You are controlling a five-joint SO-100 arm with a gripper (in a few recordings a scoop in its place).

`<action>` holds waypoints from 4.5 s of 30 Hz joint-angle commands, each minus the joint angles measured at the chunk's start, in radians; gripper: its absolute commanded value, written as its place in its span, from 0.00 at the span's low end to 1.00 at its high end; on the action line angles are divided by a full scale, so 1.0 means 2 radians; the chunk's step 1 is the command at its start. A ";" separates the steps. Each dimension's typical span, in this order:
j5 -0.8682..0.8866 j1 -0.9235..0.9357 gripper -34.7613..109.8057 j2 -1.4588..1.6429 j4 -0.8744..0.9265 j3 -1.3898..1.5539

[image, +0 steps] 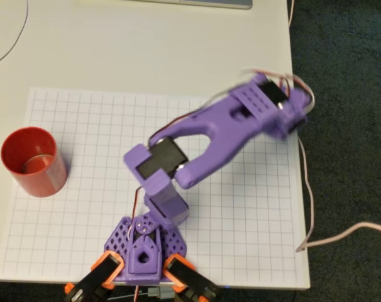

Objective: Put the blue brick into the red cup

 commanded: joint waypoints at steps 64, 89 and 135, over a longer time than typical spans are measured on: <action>0.295 -0.950 0.65 0.291 0.262 0.097; 0.241 -0.831 0.24 0.313 0.183 0.101; 0.238 -0.393 0.24 0.739 0.155 0.551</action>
